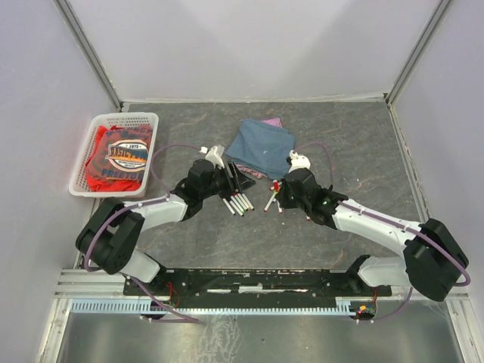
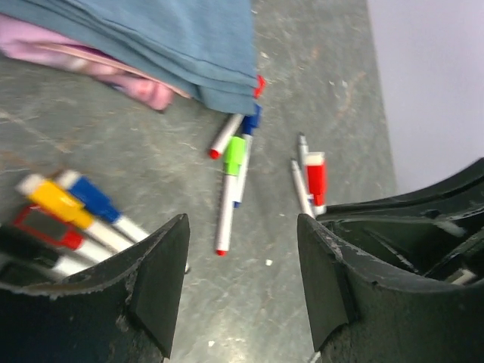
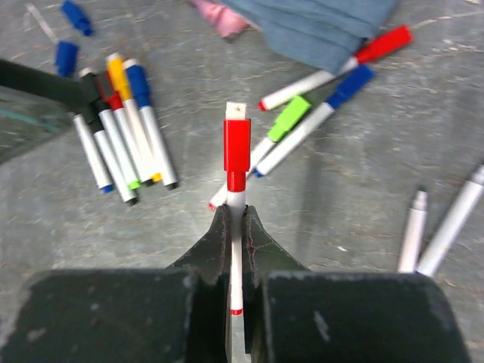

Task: Open the pen caps

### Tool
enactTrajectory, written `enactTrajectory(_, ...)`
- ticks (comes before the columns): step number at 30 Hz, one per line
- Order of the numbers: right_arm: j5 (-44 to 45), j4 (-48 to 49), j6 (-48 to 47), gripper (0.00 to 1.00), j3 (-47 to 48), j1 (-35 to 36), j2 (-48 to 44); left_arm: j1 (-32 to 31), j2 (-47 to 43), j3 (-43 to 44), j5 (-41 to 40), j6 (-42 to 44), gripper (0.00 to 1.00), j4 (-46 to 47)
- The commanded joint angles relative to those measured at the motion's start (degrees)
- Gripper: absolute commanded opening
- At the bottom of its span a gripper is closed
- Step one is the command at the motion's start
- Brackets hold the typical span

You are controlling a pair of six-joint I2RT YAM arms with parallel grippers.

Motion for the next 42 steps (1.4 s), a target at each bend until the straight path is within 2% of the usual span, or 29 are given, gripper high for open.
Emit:
enactTrajectory(1, -7.3, 8.1, -1.8, 0.01, -0.7, 1.2, 0.0, -1.2, 2.9, 2.2, 9.6, -6.6, 0.65, 10.5)
enactTrajectory(7, -10.1, 11.5, -1.3, 0.01, -0.7, 2.3, 0.8, -2.8, 7.2, 1.9, 12.4, -11.2, 0.65, 16.8)
enactTrajectory(19, -10.9, 12.9, -1.0, 0.01, -0.4, 3.6, 1.6, -4.4, 9.1, 1.9, 10.6, -13.1, 0.62, 18.8)
enactTrajectory(22, -11.0, 12.9, -1.0, 0.01, -0.3, 3.7, 1.8, -4.4, 8.6, 1.6, 9.3, -13.3, 0.56, 18.8)
enactTrajectory(27, -11.0, 12.9, -1.0, 0.01, -0.2, 3.8, 1.8, -4.3, 8.8, 1.6, 9.1, -13.6, 0.38, 19.2)
enactTrajectory(31, -10.7, 12.5, -1.2, 0.01, -0.1, 3.8, 1.6, -4.4, 8.4, 1.3, 8.4, -13.7, 0.29, 19.1)
enactTrajectory(36, -10.4, 12.3, -1.2, 0.02, -0.5, 3.8, 1.0, -4.4, 8.4, 1.5, 8.8, -12.9, 0.04, 19.2)
enactTrajectory(40, -11.0, 13.2, -0.8, 0.26, -1.3, 3.7, 0.4, -4.4, 7.9, 1.3, 9.6, -12.3, 0.03, 20.0)
enactTrajectory(42, -11.7, 13.9, -0.4, 0.29, -1.4, 3.7, 0.7, -4.3, 7.6, 1.4, 10.1, -12.3, 0.03, 20.5)
